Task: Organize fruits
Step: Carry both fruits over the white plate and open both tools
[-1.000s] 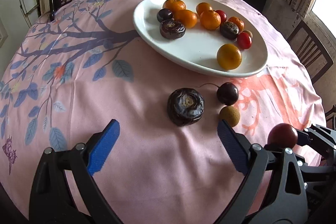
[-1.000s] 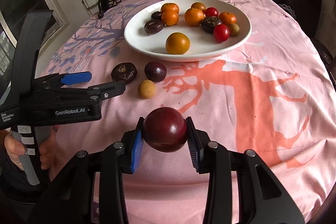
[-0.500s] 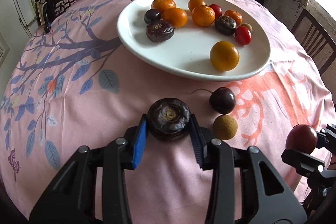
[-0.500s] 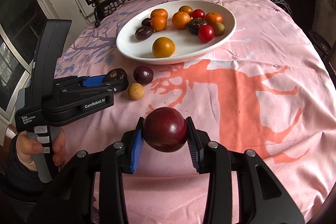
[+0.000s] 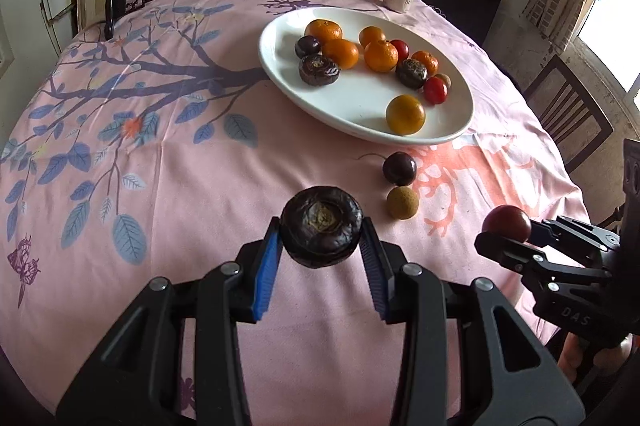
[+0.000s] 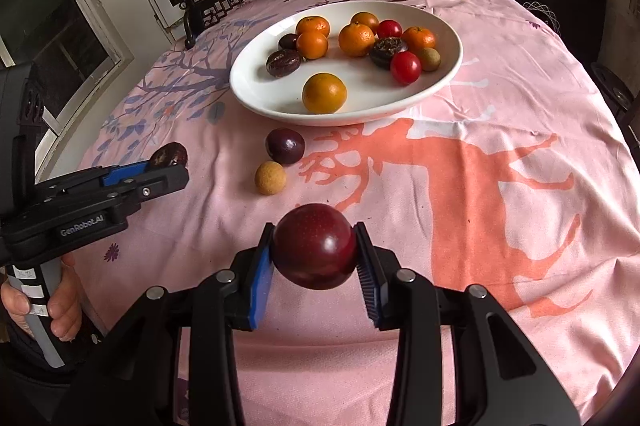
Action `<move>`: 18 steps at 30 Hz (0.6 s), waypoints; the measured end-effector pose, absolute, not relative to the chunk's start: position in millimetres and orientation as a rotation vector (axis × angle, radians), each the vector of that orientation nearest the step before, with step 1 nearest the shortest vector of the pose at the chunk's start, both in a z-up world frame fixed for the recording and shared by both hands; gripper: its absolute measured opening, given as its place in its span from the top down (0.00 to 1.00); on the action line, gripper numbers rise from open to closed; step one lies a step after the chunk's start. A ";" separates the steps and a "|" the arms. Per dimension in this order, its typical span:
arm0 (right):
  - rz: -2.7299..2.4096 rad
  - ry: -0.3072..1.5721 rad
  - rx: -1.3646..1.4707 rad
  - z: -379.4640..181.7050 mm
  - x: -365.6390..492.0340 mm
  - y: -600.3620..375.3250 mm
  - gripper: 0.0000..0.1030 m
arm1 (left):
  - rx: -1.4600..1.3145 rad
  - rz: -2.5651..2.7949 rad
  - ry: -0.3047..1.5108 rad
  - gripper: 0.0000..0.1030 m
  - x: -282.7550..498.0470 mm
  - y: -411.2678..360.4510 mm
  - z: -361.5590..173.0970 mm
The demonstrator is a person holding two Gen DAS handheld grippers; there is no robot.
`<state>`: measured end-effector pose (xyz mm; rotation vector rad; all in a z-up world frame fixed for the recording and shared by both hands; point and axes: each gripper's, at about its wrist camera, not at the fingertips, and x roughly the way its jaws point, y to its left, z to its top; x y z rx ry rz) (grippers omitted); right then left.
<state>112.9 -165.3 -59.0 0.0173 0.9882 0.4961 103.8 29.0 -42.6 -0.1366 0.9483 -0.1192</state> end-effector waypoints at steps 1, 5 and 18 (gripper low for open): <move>0.501 0.986 0.014 -56.6 115.7 -165.0 0.62 | -0.133 -0.124 0.938 0.62 106.3 30.3 -36.1; 0.502 0.948 -0.011 -39.4 136.0 -164.4 0.62 | -0.077 -0.121 0.907 0.62 135.7 29.7 -9.3; 0.389 0.943 -0.121 -45.4 249.7 -144.7 0.62 | -0.070 -0.182 1.025 0.61 277.2 -16.6 -27.4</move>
